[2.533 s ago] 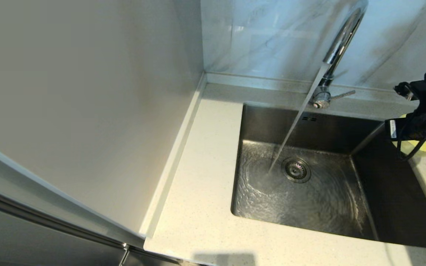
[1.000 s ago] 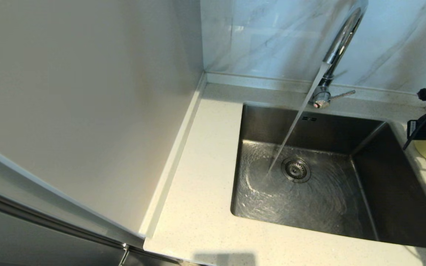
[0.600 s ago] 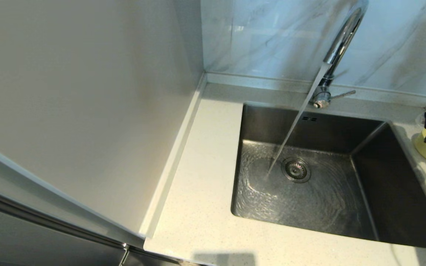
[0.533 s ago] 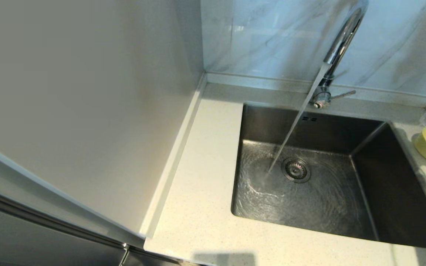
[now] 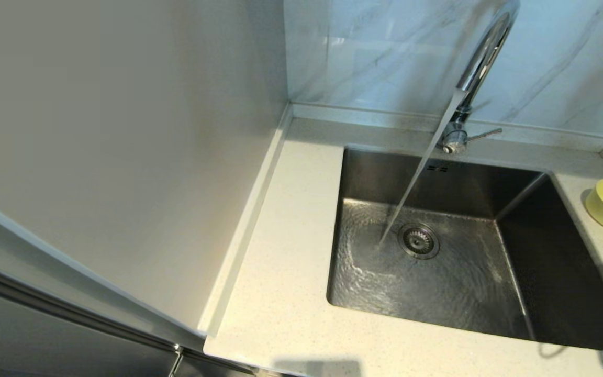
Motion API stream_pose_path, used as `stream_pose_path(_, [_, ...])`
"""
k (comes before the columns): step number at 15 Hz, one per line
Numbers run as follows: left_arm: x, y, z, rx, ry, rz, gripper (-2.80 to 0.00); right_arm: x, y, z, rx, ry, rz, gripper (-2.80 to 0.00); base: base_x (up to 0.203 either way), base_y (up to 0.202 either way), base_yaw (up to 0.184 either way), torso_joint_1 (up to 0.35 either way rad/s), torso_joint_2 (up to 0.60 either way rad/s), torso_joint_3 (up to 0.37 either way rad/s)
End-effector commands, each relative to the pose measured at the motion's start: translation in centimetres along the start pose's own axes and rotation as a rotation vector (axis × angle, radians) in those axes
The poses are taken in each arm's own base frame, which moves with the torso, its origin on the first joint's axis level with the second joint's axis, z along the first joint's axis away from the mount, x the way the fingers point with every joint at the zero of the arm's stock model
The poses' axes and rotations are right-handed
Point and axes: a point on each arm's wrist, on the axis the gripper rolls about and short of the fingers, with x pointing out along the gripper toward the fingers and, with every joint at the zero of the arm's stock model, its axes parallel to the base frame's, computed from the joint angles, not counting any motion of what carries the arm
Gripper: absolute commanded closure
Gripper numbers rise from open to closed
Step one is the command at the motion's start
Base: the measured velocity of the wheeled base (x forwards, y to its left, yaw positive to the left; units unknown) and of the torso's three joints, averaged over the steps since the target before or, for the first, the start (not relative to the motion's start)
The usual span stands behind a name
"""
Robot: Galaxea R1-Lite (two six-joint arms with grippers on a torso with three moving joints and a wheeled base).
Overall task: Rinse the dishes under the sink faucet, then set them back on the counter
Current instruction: Pick up the chopsticks
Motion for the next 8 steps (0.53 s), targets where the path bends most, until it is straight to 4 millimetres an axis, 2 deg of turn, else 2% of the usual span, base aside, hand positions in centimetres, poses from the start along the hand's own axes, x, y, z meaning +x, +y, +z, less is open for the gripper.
stream_pose_path(1, [0.0,0.0,0.0,0.0,0.0,0.0,0.0,-1.6,-0.4,-2.8,0.04,-0.026,0.01,-2.8,0.0,0.0,0.0,0.0,0.0,0.0])
stream_pose_path(5, [0.0,0.0,0.0,0.0,0.0,0.0,0.0,0.1,-0.7,-5.5,0.107,0.091,0.091,-2.8,0.0,0.0,0.0,0.0,0.0,0.0])
stream_pose_path(8, [0.0,0.0,0.0,0.0,0.0,0.0,0.0,3.2,-0.8,-6.2,0.085,0.092,0.088,-2.8,0.0,0.0,0.0,0.0,0.0,0.0])
